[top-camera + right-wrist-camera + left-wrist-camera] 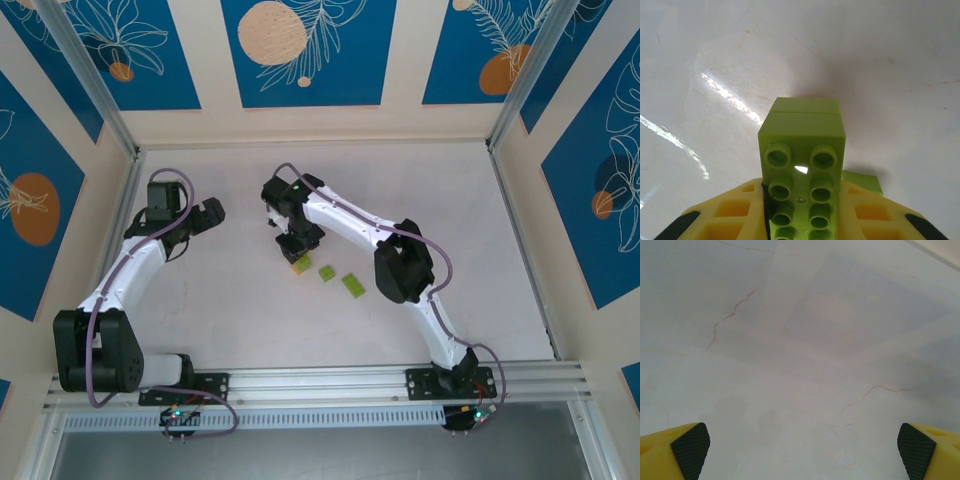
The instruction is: Assemble a carrot with lego
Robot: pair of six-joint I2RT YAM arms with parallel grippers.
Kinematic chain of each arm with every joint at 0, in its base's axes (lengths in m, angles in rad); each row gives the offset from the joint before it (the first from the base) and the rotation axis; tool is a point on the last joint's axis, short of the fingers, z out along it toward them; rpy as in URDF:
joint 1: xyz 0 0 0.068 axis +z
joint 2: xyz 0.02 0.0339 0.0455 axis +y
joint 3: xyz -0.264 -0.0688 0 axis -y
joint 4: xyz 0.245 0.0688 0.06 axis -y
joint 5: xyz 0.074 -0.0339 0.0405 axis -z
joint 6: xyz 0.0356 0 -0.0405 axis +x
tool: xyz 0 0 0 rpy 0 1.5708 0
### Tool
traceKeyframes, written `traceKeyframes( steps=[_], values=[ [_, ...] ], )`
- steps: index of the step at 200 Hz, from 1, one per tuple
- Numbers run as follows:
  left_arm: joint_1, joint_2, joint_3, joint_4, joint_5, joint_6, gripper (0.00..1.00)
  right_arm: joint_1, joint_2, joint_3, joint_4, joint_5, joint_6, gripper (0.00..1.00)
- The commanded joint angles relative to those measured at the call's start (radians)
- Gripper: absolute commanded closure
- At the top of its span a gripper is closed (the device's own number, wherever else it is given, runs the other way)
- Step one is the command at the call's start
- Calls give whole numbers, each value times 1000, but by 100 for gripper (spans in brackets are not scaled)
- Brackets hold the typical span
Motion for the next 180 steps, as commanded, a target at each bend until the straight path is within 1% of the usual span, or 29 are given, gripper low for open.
traceKeyframes(
  steps=[1, 38, 79, 180],
  values=[
    [14, -18, -1, -1, 10, 6, 1, -2, 41, -2, -70, -61, 11, 71],
    [14, -17, -1, -2, 13, 6, 1, -21, 12, 85, -92, -58, 14, 69],
    [14, -20, 1, -4, 13, 6, 1, -34, 10, 133, -107, -47, 17, 69],
    [14, -15, 4, -3, 18, 5, 1, -30, 71, 131, -106, 4, 24, 69]
  ],
)
